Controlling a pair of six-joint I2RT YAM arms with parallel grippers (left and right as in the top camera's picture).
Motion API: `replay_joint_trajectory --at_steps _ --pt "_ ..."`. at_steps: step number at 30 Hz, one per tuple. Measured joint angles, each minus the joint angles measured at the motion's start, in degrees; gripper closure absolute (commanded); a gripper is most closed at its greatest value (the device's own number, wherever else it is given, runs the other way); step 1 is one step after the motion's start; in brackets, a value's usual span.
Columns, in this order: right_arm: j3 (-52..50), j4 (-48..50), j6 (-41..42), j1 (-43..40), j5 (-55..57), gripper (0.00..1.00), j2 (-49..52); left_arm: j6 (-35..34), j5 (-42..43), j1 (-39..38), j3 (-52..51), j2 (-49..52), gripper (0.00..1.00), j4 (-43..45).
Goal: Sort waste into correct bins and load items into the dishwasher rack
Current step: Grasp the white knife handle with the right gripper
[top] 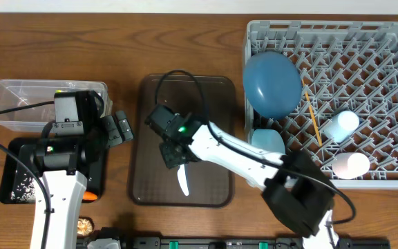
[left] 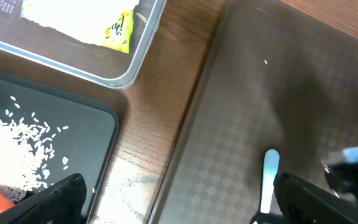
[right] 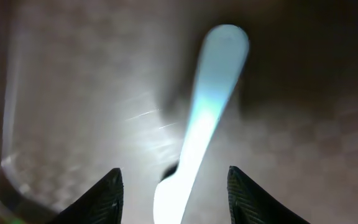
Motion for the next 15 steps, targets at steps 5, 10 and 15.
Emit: replay_joint_trajectory --at_steps 5,10,15 --pt "-0.04 0.17 2.38 -1.7 -0.22 0.65 1.53 0.0 0.0 0.0 0.0 0.0 0.02 0.0" --pt "-0.04 0.5 3.26 -2.51 -1.66 0.73 3.98 0.0 0.0 0.0 0.0 0.0 0.02 0.0" --pt "-0.07 0.9 3.63 -2.56 -2.51 0.83 5.14 0.0 0.0 0.0 0.0 0.0 0.02 0.0"
